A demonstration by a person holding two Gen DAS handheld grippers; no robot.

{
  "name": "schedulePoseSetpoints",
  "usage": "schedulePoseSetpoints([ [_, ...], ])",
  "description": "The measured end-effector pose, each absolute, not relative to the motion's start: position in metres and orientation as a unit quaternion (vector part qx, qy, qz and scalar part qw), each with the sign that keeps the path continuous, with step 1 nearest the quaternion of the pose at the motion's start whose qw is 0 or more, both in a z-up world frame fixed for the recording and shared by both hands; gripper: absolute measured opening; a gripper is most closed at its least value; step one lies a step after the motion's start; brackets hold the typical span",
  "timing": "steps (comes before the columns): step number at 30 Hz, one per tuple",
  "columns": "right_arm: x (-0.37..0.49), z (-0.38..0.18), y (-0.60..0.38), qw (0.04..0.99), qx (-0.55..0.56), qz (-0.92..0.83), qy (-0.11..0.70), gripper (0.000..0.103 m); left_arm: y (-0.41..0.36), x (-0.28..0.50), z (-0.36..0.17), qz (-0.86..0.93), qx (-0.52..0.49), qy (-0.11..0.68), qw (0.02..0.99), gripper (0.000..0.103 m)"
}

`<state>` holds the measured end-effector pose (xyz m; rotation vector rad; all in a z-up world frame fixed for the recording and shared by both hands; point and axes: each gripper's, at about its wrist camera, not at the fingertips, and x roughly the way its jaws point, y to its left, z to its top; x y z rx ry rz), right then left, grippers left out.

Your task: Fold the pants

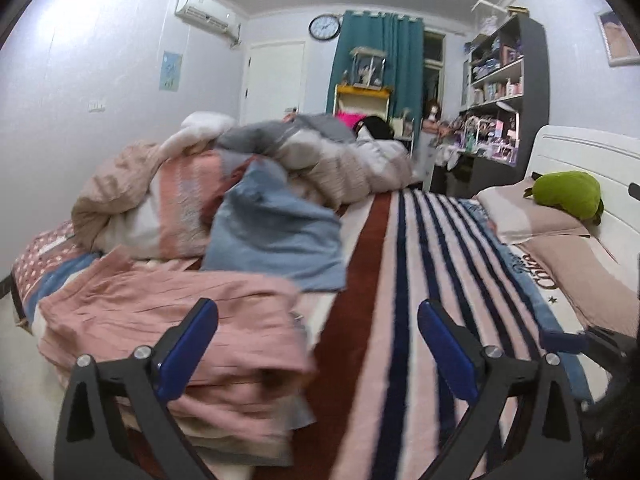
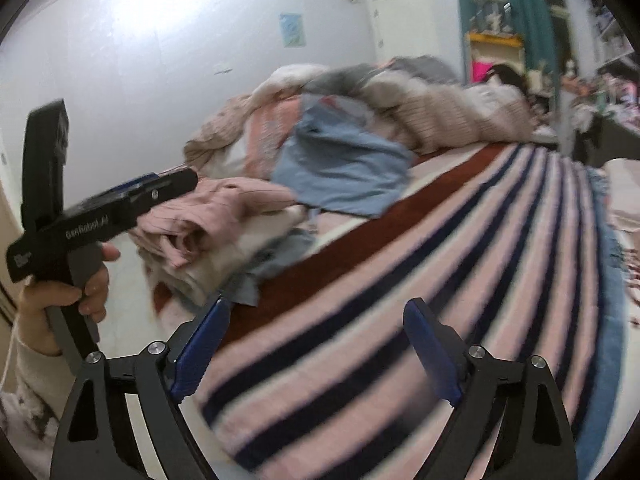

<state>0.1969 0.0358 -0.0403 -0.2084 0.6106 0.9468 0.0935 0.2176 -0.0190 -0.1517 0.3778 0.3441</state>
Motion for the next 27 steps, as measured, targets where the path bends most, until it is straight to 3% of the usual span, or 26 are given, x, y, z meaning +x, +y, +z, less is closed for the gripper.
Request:
schedulePoseSetpoints([
  [6, 0.183, -0.037, -0.037, 0.885, -0.093, 0.389, 0.238, 0.102, 0.147, 0.106, -0.017, 0.155, -0.047, 0.165, 0.973, 0.101],
  [15, 0.163, -0.021, -0.089, 0.915, -0.082, 0.354, 0.174, 0.102, 0.099, 0.108, -0.017, 0.162, -0.016, 0.16, 0.974, 0.101],
  [27, 0.159, -0.01, -0.099, 0.923, -0.07, 0.346, 0.154, 0.102, 0.104, 0.102, -0.018, 0.174, -0.024, 0.163, 0.971, 0.101],
])
